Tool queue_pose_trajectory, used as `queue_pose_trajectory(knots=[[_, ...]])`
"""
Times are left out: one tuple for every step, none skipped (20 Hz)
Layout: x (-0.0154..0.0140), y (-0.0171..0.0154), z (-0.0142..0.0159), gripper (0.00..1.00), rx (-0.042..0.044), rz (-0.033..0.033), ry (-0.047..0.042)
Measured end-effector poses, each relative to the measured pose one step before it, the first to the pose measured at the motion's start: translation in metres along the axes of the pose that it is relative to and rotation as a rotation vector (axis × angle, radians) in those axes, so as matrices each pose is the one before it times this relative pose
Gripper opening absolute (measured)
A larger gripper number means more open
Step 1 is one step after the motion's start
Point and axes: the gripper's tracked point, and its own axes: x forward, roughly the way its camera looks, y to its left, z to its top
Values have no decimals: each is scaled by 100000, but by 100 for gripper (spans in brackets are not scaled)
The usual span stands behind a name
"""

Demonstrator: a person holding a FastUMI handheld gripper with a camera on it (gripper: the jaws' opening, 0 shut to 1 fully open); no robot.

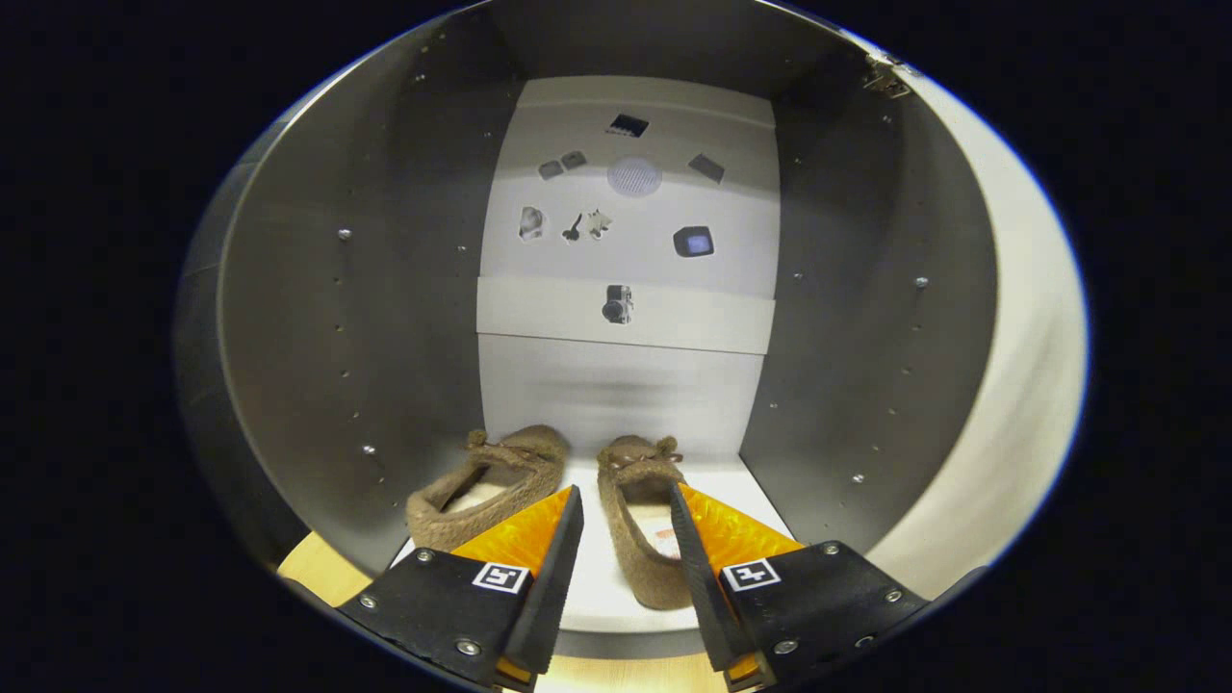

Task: Open the shoe cabinet door, grab the shoes and put them into the shoe cabinet, then close the shoe cabinet door.

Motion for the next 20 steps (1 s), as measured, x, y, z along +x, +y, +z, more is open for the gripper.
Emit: queue_pose_trajectory(knots=[[-1486,312,66,59,1710,766,-1029],[-1450,313,-154,59,1218,515,-162],[-1669,70,-156,59,378,101,-793],[-1829,32,-104,59,-103,-496,-994],[-1705,2,72,59,150,-424,-1333],[-1725,141,4,59,590,-244,-911],[-1760,179,225,59,708,300,-1354],[-1618,125,98,59,0,447,-861],[-1667,-283,-11,59,-930,-1029,-299],[-1773,-338,-63,59,-750,-893,-178],[-1605,-304,-53,59,-513,-1259,-291],[-1562,-325,24,59,-171,-1079,-454],[-1526,-311,-45,59,145,-788,59],[-1568,-393,-26,59,544,-935,-342],[-1414,-364,-5,59,457,-686,-136],[-1685,-445,-206,59,394,-842,-145],[-1698,-634,-21,59,-249,-981,-318],[-1825,-883,-103,59,-580,-1725,-339],[-1569,-847,-69,59,-647,-1453,-126],[-1557,-986,-66,59,-593,-1390,-268]])
